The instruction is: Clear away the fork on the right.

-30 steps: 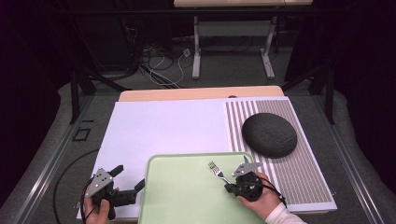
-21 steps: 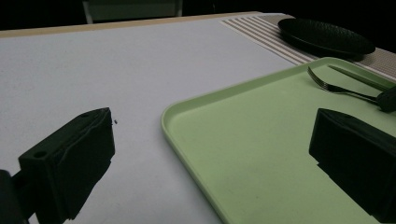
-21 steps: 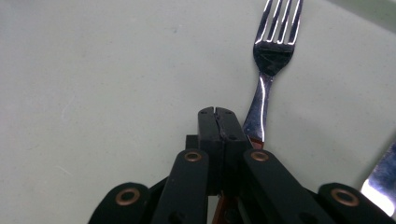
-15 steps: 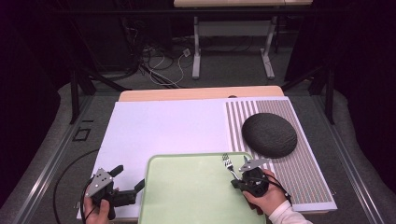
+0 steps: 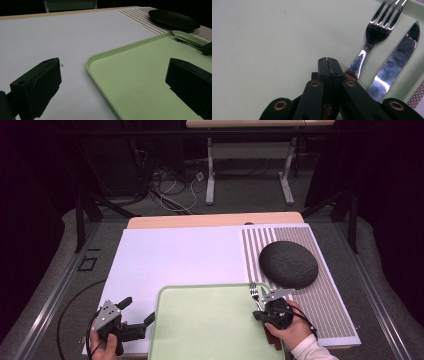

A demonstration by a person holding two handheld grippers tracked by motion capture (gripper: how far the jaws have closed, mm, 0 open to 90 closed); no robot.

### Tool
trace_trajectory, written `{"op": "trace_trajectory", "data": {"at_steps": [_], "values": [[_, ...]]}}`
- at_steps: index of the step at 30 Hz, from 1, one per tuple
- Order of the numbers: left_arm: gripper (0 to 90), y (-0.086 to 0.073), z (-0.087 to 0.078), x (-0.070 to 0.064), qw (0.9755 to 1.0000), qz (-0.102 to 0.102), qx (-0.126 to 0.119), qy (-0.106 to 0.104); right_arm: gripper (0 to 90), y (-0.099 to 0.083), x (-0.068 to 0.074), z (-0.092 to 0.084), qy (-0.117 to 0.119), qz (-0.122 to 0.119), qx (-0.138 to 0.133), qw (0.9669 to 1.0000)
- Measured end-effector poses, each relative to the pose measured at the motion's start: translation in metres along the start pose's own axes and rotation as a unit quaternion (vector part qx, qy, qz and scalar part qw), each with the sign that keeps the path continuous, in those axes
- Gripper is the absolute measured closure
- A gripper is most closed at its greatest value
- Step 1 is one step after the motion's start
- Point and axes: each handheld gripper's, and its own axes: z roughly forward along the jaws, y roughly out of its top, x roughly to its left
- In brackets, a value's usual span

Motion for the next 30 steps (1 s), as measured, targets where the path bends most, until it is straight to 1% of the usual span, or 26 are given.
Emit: {"op": "trace_trajectory", "data": {"at_steps": [2,3,4,11,12,14,16,17,18,20,21,22,23,24,25,26,27,28,29,30], "values": [[0.4,0.0,0.0,0.0,1.0,0.001,0.001,0.0,90.0,0.0,-0.001,-0.001,-0.002,0.001,0.005,1.0],[0.4,0.0,0.0,0.0,1.0,0.001,0.001,0.0,90.0,0.0,-0.002,-0.001,-0.002,-0.003,0.003,1.0],[0.4,0.0,0.0,0.0,1.0,0.001,0.0,0.0,90.0,-0.001,-0.002,-0.001,-0.001,0.0,-0.001,1.0],[0.4,0.0,0.0,0.0,1.0,0.001,0.0,0.0,90.0,-0.001,-0.004,-0.003,-0.005,-0.002,0.005,1.0],[0.4,0.0,0.0,0.0,1.0,0.001,0.0,0.0,90.0,-0.002,-0.004,-0.002,-0.002,0.0,-0.004,1.0],[0.4,0.0,0.0,0.0,1.0,0.001,0.0,0.0,90.0,-0.002,-0.004,-0.002,-0.001,-0.004,-0.005,1.0],[0.4,0.0,0.0,0.0,1.0,0.001,0.0,0.0,90.0,-0.002,-0.004,-0.001,-0.001,-0.002,-0.006,1.0],[0.4,0.0,0.0,0.0,1.0,0.001,0.0,0.0,90.0,-0.002,-0.003,-0.002,-0.001,0.001,-0.004,1.0],[0.4,0.0,0.0,0.0,1.0,0.001,0.0,0.0,90.0,-0.001,-0.004,-0.003,-0.005,-0.004,0.005,1.0],[0.4,0.0,0.0,0.0,1.0,0.001,0.0,0.0,90.0,-0.001,-0.003,-0.004,-0.001,-0.002,0.005,1.0],[0.4,0.0,0.0,0.0,1.0,0.001,0.0,0.0,90.0,-0.001,-0.003,-0.004,-0.002,-0.001,-0.002,1.0],[0.4,0.0,0.0,0.0,1.0,0.001,0.0,0.0,90.0,-0.001,-0.003,-0.005,-0.003,-0.005,0.001,1.0],[0.4,0.0,0.0,0.0,1.0,0.001,0.001,0.0,90.0,-0.001,-0.002,-0.005,0.0,-0.001,-0.004,1.0],[0.4,0.0,0.0,0.0,1.0,0.0,0.001,0.0,90.0,-0.001,-0.001,-0.006,-0.003,0.003,-0.004,1.0],[0.4,0.0,0.0,0.0,1.0,0.0,0.001,0.0,90.0,-0.001,-0.002,-0.006,-0.001,-0.007,-0.005,1.0],[0.4,0.0,0.0,0.0,1.0,0.0,0.001,0.0,90.0,0.0,-0.002,-0.007,0.001,-0.005,-0.007,1.0],[0.4,0.0,0.0,0.0,1.0,0.002,0.001,0.0,90.0,0.0,-0.002,-0.008,0.002,-0.006,-0.002,1.0],[0.4,0.0,0.0,0.0,1.0,0.002,0.001,0.001,90.0,-0.001,-0.001,-0.005,0.003,-0.002,-0.034,0.9994],[0.4,0.0,0.0,0.001,1.0,0.003,0.001,0.001,90.0,0.0,-0.001,-0.01,0.001,-0.007,-0.01,0.9999],[0.4,0.0,0.0,0.001,1.0,0.002,0.001,0.001,90.0,0.001,-0.001,-0.011,-0.002,-0.007,-0.012,0.9999]]}}
